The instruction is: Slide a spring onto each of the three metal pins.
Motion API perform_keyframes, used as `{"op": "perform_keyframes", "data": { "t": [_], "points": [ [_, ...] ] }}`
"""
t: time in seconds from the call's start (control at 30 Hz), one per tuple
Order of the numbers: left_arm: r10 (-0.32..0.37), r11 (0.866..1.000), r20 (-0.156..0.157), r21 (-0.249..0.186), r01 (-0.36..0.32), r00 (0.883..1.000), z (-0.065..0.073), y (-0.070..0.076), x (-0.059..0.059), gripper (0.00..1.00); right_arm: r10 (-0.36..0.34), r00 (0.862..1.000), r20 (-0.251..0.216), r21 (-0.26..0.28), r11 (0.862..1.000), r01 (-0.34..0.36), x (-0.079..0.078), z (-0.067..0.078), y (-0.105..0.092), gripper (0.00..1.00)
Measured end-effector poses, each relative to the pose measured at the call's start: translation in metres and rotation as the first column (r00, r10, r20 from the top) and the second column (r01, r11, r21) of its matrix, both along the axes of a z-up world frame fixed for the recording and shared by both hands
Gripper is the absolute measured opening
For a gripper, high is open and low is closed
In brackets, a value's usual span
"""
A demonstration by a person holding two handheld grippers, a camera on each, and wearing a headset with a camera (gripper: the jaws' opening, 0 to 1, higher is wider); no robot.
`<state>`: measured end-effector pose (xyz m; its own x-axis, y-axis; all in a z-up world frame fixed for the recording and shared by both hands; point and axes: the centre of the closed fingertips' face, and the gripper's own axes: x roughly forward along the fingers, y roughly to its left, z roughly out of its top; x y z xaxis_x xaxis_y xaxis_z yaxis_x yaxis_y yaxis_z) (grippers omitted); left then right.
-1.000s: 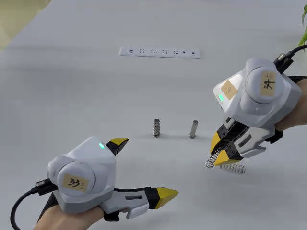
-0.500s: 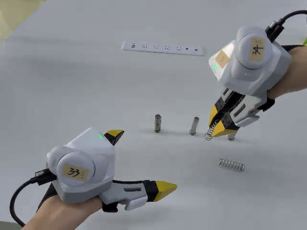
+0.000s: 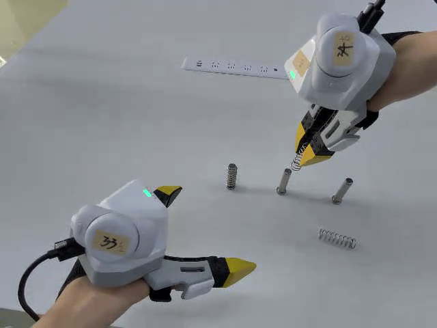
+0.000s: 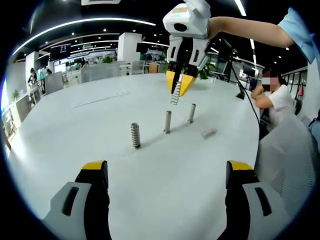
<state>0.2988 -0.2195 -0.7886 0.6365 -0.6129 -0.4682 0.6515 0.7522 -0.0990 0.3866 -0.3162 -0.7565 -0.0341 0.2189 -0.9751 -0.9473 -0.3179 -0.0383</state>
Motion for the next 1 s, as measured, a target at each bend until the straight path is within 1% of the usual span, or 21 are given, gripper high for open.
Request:
{"op": "perform_keyframes", "data": {
  "t": [0.13,0.23,0.33,0.43,0.57,0.67,0.7,0.83,1.0],
  "points": [
    [-0.003,1.000,0.000,-0.005,0.003,1.000,0.001,-0.001,0.000,0.97,-0.008,1.000,-0.017,0.003,1.000,0.008,-0.002,-0.003,0.005,0.07],
    [-0.006,1.000,-0.003,-0.006,0.006,1.000,0.000,-0.002,-0.001,0.96,0.004,1.000,-0.008,-0.020,1.000,-0.004,0.001,-0.007,0.003,0.07],
    [-0.006,1.000,-0.002,-0.008,0.005,1.000,0.001,-0.002,0.000,0.96,0.002,1.000,-0.016,-0.022,1.000,-0.003,0.003,-0.010,0.006,0.07],
    [-0.005,1.000,-0.007,-0.009,0.005,1.000,0.000,-0.002,0.000,0.95,0.010,1.000,-0.011,-0.039,0.999,-0.011,0.004,-0.014,0.005,0.07],
    [-0.006,1.000,-0.007,-0.011,0.006,1.000,0.000,-0.002,0.000,0.94,0.013,1.000,-0.012,-0.048,0.999,-0.014,0.005,-0.017,0.005,0.07],
    [-0.005,1.000,-0.009,-0.012,0.005,1.000,0.000,-0.002,0.000,0.93,0.022,1.000,-0.005,-0.061,0.998,-0.022,0.003,-0.018,0.005,0.07],
    [-0.006,1.000,-0.010,-0.013,0.006,1.000,-0.001,-0.002,0.000,0.93,0.024,1.000,-0.004,-0.064,0.998,-0.024,0.005,-0.019,0.004,0.07],
    [-0.009,1.000,-0.012,-0.014,0.009,1.000,-0.001,-0.003,0.000,0.92,0.022,1.000,-0.008,-0.062,0.998,-0.023,0.006,-0.020,0.005,0.07],
    [-0.007,1.000,-0.015,-0.014,0.007,1.000,-0.002,-0.002,0.000,0.91,0.026,1.000,-0.010,-0.067,0.997,-0.026,0.007,-0.024,0.005,0.07]
  ]
}}
